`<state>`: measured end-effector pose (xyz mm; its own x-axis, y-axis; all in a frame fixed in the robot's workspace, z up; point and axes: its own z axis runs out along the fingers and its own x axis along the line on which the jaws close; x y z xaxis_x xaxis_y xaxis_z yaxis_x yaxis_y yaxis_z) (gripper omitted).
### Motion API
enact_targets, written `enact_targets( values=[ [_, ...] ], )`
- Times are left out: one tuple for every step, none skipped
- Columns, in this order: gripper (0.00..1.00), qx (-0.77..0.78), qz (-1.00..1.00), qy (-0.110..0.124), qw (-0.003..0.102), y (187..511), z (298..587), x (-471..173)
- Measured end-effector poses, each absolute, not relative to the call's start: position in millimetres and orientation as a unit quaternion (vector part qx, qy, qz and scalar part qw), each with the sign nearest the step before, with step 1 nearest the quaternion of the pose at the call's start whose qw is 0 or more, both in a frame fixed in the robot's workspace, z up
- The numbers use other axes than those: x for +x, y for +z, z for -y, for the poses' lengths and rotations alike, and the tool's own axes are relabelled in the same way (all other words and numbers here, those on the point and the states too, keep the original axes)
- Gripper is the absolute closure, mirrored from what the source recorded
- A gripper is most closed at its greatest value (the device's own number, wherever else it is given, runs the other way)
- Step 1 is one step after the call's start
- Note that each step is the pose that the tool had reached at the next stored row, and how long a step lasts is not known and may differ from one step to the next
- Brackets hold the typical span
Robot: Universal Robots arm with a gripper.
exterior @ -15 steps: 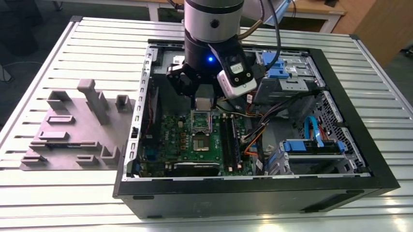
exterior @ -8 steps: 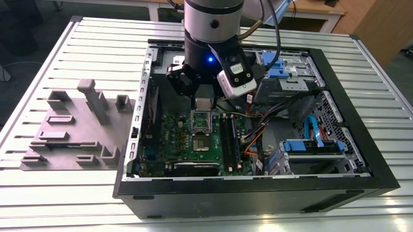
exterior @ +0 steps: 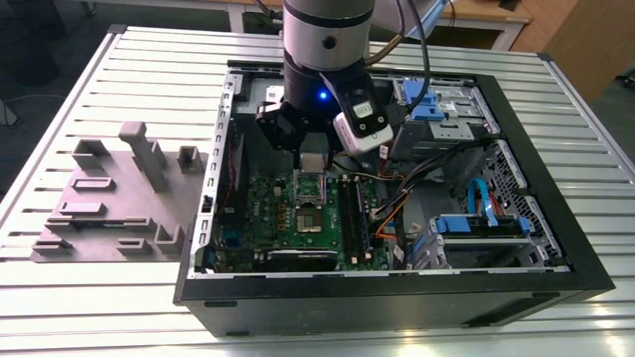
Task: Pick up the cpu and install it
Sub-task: 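Place the cpu into insertion slot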
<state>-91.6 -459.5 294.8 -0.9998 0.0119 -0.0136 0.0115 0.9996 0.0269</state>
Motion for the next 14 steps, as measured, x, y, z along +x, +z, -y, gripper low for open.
enact_targets(
  values=[
    [0.53, 0.006, -1.0, 0.013, 0.007, 293.3, 459.5, -91.6],
    [0.53, 0.006, -1.0, 0.013, 0.007, 291.8, 459.4, -91.7],
    [0.53, 0.006, -1.0, 0.013, 0.007, 290.3, 459.4, -91.7],
    [0.53, 0.006, -1.0, 0.013, 0.007, 288.9, 459.4, -91.7],
    [0.53, 0.006, -1.0, 0.013, 0.007, 287.3, 459.5, -91.8],
    [0.53, 0.006, -1.0, 0.013, 0.007, 285.6, 459.4, -91.8],
    [0.53, 0.006, -1.0, 0.013, 0.007, 283.9, 459.4, -91.8],
    [0.53, 0.006, -1.0, 0.013, 0.007, 282.3, 459.4, -91.8],
    [0.53, 0.006, -1.0, 0.013, 0.007, 280.7, 459.5, -91.8],
    [0.53, 0.006, -1.0, 0.013, 0.007, 279.2, 459.4, -91.8],
    [0.53, 0.006, -1.0, 0.013, 0.007, 278.1, 459.5, -91.8],
    [0.53, 0.006, -1.0, 0.013, 0.007, 277.6, 459.5, -91.8],
    [0.53, 0.006, -1.0, 0.013, 0.007, 277.4, 459.5, -91.8],
    [0.53, 0.006, -1.0, 0.013, 0.007, 277.5, 459.5, -91.8]
  ],
)
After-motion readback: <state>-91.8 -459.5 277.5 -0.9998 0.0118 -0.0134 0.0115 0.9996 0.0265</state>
